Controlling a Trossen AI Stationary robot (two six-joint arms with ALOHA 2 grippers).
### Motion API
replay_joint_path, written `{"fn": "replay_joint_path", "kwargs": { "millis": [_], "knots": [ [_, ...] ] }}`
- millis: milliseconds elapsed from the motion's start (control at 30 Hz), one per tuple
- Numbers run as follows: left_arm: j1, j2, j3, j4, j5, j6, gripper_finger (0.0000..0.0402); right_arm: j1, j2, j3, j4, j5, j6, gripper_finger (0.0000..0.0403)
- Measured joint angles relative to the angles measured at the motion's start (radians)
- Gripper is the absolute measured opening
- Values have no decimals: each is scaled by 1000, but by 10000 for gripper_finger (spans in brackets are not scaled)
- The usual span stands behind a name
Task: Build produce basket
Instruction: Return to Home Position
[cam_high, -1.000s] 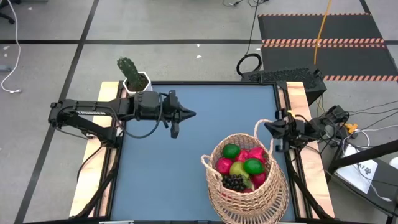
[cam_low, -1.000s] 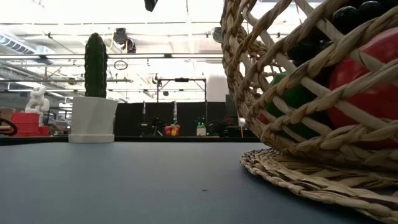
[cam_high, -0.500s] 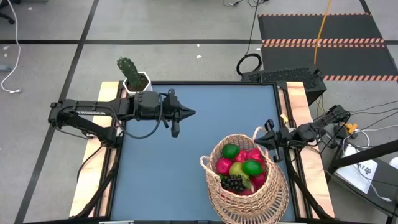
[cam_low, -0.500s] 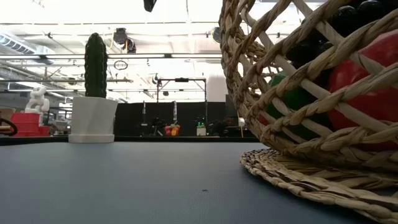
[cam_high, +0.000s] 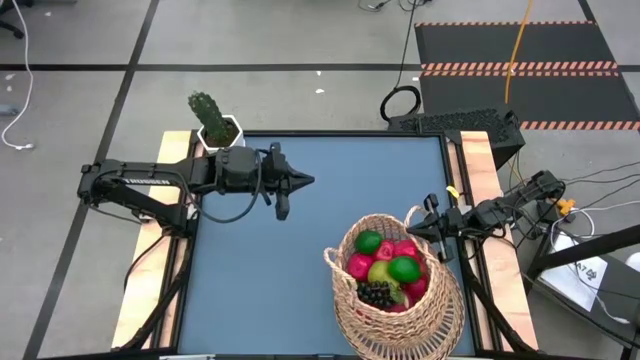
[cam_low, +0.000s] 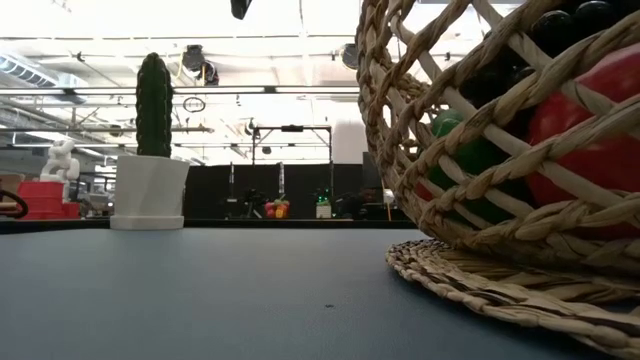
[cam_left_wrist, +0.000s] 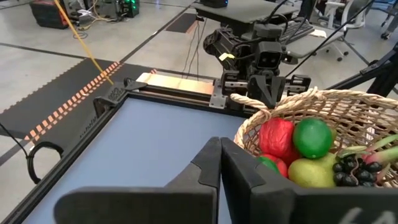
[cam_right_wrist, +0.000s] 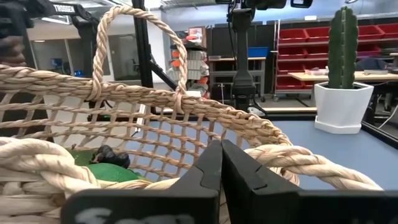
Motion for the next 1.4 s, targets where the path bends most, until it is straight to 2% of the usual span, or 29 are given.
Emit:
{"fn": "replay_joint_path", "kwargs": {
  "millis": [133, 267, 467, 733, 1000, 1200, 1400],
  "knots": [
    [0, 0, 0, 0, 0, 0, 14, -6, 0, 0, -7, -13, -6, 0],
    [0, 0, 0, 0, 0, 6, 3, -26, 0, 0, -20, -89, -13, 0],
    [-1, 0, 0, 0, 6, 64, 9, -87, 0, 0, -33, -177, -10, 0],
    [-4, 0, 0, 0, 9, 82, 7, -193, 0, 0, -60, -222, -30, 0],
    [-4, 0, 0, 0, 10, 80, 10, -310, 2, 0, 21, -311, -44, 0],
    [-4, 0, 0, 1, 10, 59, 6, -369, 2, 1, 197, -324, -28, 0],
    [-8, 0, 0, 6, 10, 49, 4, -405, 2, 29, 158, -338, -59, 0]
  ]
}}
